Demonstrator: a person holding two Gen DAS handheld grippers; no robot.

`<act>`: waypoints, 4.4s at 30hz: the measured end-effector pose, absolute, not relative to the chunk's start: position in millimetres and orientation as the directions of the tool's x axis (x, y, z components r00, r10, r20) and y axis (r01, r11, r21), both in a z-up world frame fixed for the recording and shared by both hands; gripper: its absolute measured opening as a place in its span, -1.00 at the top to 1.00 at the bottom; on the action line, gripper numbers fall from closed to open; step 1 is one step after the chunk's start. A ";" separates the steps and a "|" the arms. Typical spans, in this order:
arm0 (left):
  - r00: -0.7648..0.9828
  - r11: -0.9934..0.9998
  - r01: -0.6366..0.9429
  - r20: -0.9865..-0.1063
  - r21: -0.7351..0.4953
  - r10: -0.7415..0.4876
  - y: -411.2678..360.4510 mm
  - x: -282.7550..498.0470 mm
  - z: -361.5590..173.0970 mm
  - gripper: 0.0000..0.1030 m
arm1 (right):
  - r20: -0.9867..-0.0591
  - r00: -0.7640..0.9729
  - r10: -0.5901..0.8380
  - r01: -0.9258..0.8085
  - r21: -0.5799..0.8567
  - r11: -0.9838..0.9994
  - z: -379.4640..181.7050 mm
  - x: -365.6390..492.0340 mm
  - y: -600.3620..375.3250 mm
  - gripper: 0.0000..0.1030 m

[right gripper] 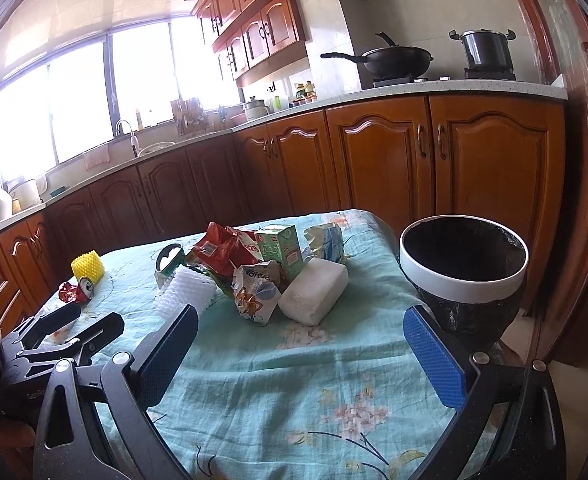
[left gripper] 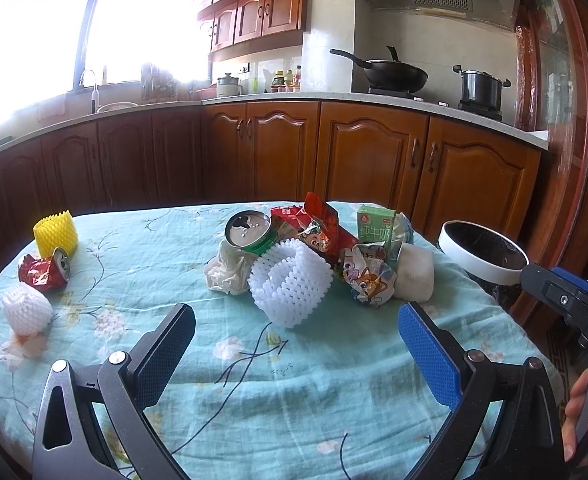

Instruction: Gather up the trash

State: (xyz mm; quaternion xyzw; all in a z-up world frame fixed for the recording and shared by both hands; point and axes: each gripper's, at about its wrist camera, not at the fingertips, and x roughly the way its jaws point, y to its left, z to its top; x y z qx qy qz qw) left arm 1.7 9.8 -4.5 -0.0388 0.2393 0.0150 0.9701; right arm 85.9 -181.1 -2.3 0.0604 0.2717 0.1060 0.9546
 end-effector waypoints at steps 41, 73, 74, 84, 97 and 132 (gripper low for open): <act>0.706 0.986 -0.002 -0.699 -0.164 -0.115 44.0 144.9 -40.6 0.58 | -0.719 0.550 0.424 -0.115 0.438 0.892 -87.4 235.4 -189.2 0.47; 0.668 0.915 0.367 -0.636 -0.169 -0.386 -83.7 176.0 1.0 0.64 | -0.654 0.721 0.230 0.060 0.389 0.919 -39.2 192.4 -335.1 0.53; 0.663 0.913 0.372 -0.640 -0.168 -0.388 -91.3 185.2 -0.3 0.64 | -0.658 0.720 0.218 0.070 0.382 0.922 -39.5 192.8 -338.6 0.53; 0.611 0.888 0.428 -0.671 -0.166 -0.420 -146.4 263.7 -0.3 0.63 | -0.688 0.710 0.150 0.118 0.326 0.938 -39.7 222.1 -371.5 0.53; 0.514 0.875 0.449 -0.749 -0.181 -0.418 -202.5 358.2 -22.7 0.49 | -0.743 0.656 0.136 0.129 0.288 0.949 -54.5 253.9 -392.7 0.46; 0.673 0.952 0.152 -0.677 -0.266 -0.297 -41.2 194.8 -21.6 -0.36 | -0.642 0.678 0.357 -0.029 0.462 0.886 -53.2 179.3 -285.0 -0.65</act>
